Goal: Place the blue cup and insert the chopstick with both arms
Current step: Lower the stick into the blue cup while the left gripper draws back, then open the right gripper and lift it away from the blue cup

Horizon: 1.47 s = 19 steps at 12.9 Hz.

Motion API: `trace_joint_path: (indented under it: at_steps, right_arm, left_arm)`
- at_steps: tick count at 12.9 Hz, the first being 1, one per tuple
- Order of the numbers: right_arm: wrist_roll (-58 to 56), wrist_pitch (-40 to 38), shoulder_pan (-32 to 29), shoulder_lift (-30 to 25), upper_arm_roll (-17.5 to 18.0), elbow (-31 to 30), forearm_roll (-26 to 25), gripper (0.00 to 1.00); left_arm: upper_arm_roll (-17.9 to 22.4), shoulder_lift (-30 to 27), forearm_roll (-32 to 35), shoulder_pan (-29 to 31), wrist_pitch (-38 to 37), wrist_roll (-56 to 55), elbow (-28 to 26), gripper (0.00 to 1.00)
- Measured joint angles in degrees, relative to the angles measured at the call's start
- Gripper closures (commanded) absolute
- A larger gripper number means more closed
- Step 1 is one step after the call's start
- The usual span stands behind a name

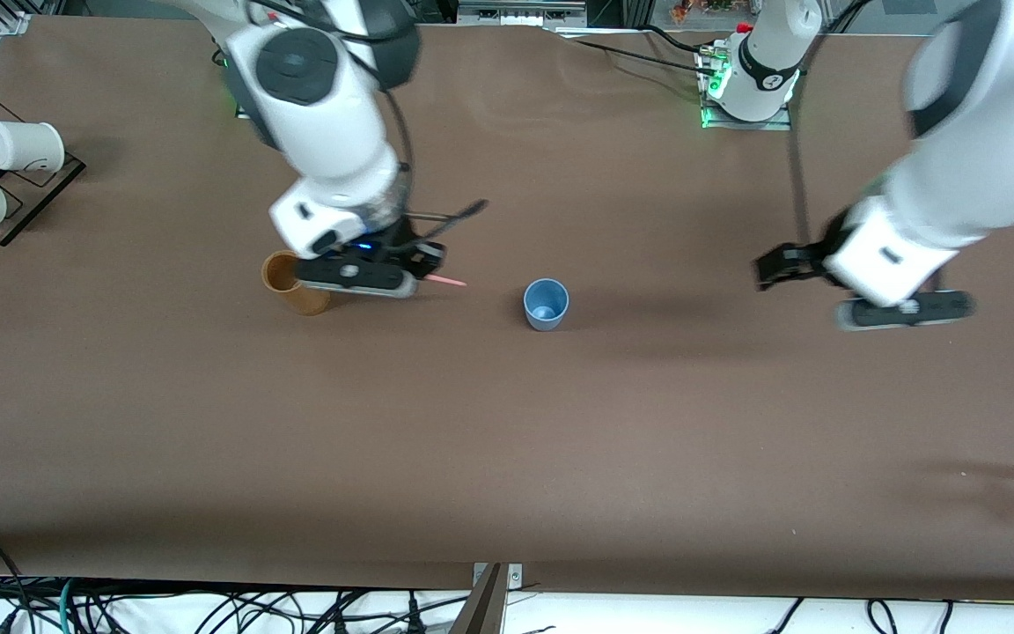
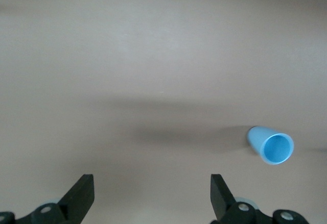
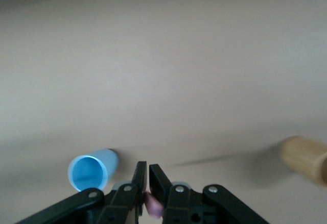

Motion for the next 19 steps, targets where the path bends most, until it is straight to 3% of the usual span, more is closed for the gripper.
trace_joint_path:
  at_steps: [5,11,12,14,19]
  right_arm:
    - [10.3,7.4,4.6,5.4,-0.1,1.9,-0.3,1.00]
    - [13.8,9.5,6.8,8.6,-0.2,2.1,-3.1,1.00]
    - [13.8,9.5,6.9,8.7,-0.2,2.1,-3.1,0.71]
    - [13.8,9.5,7.0,8.8,-0.2,2.1,-3.1,0.00]
    - [13.8,8.0,7.0,8.7,-0.2,3.1,-3.1,0.00]
  left_arm:
    - [0.9,-2.4,1.7,5.1,-3.5,12.7,-1.8,0.00]
    - [0.8,-5.8,2.5,4.6,-2.9,13.0,-6.5,0.00]
    - [0.7,-6.4,2.1,4.6,-2.8,12.5,-7.3,0.00]
    - [0.7,-6.6,2.0,4.6,-2.5,12.2,-8.0,0.00]
    - [0.3,-6.6,2.0,4.5,-2.2,12.1,-8.7,0.00]
